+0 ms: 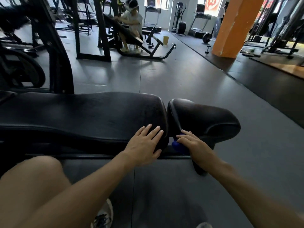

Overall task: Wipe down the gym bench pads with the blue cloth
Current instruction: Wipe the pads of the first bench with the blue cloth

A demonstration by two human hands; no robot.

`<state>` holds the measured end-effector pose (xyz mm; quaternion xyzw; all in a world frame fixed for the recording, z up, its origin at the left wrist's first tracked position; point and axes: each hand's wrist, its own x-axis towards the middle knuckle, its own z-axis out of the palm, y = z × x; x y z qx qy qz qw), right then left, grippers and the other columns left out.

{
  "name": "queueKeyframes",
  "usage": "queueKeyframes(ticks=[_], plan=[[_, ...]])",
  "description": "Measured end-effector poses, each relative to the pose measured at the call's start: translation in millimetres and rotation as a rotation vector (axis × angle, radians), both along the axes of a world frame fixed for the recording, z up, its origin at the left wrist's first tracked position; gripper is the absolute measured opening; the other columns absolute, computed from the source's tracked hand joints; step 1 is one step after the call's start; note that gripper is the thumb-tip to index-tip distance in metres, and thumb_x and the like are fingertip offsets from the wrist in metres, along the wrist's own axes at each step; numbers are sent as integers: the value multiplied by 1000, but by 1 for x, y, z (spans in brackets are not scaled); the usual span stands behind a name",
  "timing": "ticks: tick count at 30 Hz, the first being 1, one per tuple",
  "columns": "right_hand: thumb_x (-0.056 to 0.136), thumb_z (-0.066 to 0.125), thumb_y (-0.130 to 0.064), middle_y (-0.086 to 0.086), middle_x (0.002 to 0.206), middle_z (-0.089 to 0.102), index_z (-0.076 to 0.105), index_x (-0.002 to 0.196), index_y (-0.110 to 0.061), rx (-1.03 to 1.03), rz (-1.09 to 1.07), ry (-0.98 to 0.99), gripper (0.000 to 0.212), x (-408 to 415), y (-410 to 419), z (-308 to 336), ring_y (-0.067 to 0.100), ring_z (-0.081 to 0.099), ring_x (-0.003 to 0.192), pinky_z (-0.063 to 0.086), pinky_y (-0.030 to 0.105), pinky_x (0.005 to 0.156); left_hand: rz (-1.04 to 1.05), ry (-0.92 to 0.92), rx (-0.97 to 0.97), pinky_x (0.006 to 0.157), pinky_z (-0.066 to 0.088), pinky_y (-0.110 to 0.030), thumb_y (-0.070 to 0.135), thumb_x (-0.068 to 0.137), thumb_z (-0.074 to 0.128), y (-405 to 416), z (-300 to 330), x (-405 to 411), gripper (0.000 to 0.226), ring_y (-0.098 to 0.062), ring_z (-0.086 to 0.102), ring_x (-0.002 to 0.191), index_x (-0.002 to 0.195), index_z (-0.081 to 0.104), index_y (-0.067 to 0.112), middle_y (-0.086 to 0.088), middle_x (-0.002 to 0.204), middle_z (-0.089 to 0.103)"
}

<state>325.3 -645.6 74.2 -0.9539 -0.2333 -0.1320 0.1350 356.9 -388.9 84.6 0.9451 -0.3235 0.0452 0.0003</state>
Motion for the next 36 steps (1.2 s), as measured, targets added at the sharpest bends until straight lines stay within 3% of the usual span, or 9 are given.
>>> queueKeyframes(ticks=[7, 13, 15, 17, 21, 24, 31, 34, 36], plan=[[92, 68, -5, -1, 146, 53, 60, 130, -23, 86, -43, -13, 43, -16, 4, 8, 19, 35, 146, 31, 40, 121, 35, 5, -4, 128, 1, -43, 51, 102, 39, -4, 1, -14, 78, -27, -4, 158, 164, 7, 16, -3, 172, 3], [84, 69, 8, 6, 143, 56, 61, 132, -16, 112, -25, -48, 54, -13, 32, 21, 23, 45, 139, 30, 29, 116, -7, 11, -38, 129, 4, -35, 45, 104, 43, 11, 9, -16, 72, -21, 2, 158, 163, 14, 16, -3, 171, 10], [85, 70, 7, 9, 141, 57, 61, 131, -14, 135, -3, -69, 52, -9, 48, 30, 26, 48, 137, 34, 33, 116, -7, 3, -51, 128, 7, -32, 45, 104, 44, 21, 14, -15, 71, -20, 7, 157, 162, 19, 13, -5, 170, 16], [86, 70, 4, 10, 143, 55, 60, 132, -13, 155, 27, -80, 50, -3, 68, 41, 25, 47, 137, 37, 38, 116, 49, 2, -82, 128, 12, -32, 49, 104, 44, 37, 20, -15, 73, -19, 10, 157, 161, 20, 10, -6, 169, 19], [96, 58, 0, 8, 144, 53, 60, 133, -12, 188, 138, -96, 39, 13, 115, 60, 22, 45, 137, 34, 32, 118, 208, 24, -218, 125, 25, -39, 59, 100, 48, 73, 33, -20, 80, -19, 20, 154, 159, 25, 11, -6, 166, 26], [96, 56, -1, 0, 141, 53, 60, 131, -14, 252, 241, -45, 38, 20, 157, 76, 15, 45, 132, 36, 33, 116, 319, 28, -359, 119, 38, -42, 62, 96, 54, 102, 44, -30, 75, -17, 37, 145, 153, 37, 17, -2, 158, 40], [92, 62, -2, 12, 140, 57, 57, 134, -9, 219, 444, -42, 43, 28, 253, 98, 25, 53, 127, 33, 27, 112, 646, -134, -477, 85, 53, -34, 40, 93, 69, 169, 78, -62, 45, -21, 60, 102, 127, 55, 14, -5, 116, 59], [98, 48, -2, 8, 144, 51, 56, 137, -10, 256, 517, -4, 41, 34, 293, 102, 21, 44, 133, 29, 22, 108, 783, -128, -521, 76, 56, -41, 23, 90, 70, 195, 94, -73, 31, -27, 67, 91, 111, 49, 15, -6, 106, 64], [99, 45, -4, 6, 144, 50, 55, 139, -11, 229, 563, -1, 41, 33, 318, 107, 20, 43, 132, 31, 23, 106, 826, -137, -528, 72, 53, -36, 11, 90, 66, 211, 105, -79, 30, -27, 68, 92, 106, 42, 18, -7, 106, 67]])
